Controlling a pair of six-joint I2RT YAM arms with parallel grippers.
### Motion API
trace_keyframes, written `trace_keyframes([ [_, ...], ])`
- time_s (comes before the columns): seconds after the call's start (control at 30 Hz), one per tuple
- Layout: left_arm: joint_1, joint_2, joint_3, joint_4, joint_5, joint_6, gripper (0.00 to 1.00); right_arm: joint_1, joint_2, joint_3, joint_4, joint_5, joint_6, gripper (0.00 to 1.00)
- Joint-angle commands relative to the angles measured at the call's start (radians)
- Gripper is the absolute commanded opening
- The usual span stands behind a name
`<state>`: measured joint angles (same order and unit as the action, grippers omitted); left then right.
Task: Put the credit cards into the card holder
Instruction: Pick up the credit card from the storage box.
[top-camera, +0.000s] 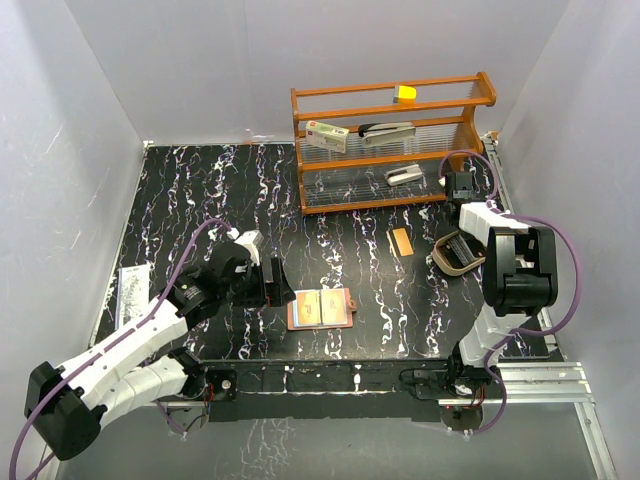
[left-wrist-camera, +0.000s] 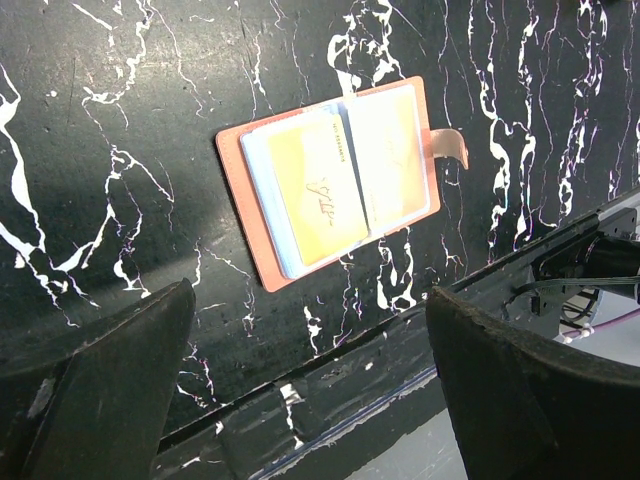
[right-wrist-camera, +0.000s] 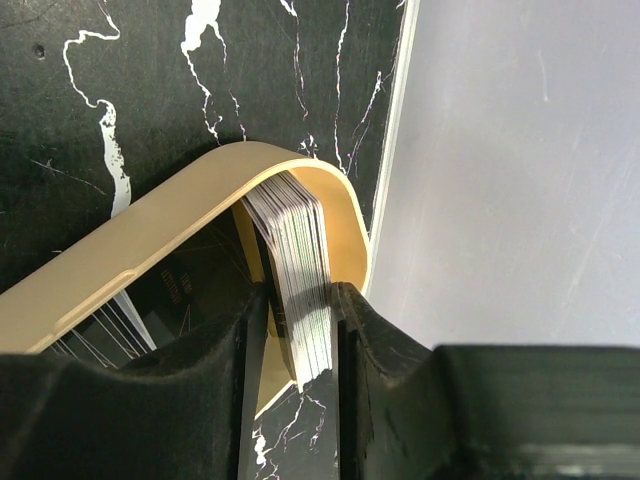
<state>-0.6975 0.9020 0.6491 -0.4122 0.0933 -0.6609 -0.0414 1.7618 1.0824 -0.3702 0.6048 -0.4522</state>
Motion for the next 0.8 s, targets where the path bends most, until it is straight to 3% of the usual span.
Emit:
trace_keyframes([
  [0.0, 0.0, -0.006, 0.031, 0.007, 0.009, 0.016, 0.99, -0.007, -0.05, 0.038, 0.034, 0.019, -0.005, 0.23],
  [0.27, 0.0, -0.021, 0.023, 0.003, 0.013, 0.009, 0.99, -0.007, -0.056, 0.061, 0.011, 0.022, 0.0, 0.28],
  [0.6, 0.0, -0.024, 0.018, 0.011, 0.016, 0.005, 0.99, -0.007, -0.059, 0.082, -0.011, 0.007, 0.004, 0.28],
  [0.77, 0.0, -0.022, 0.019, 0.009, 0.018, 0.007, 0.99, -0.005, -0.052, 0.083, -0.016, -0.005, 0.004, 0.23],
])
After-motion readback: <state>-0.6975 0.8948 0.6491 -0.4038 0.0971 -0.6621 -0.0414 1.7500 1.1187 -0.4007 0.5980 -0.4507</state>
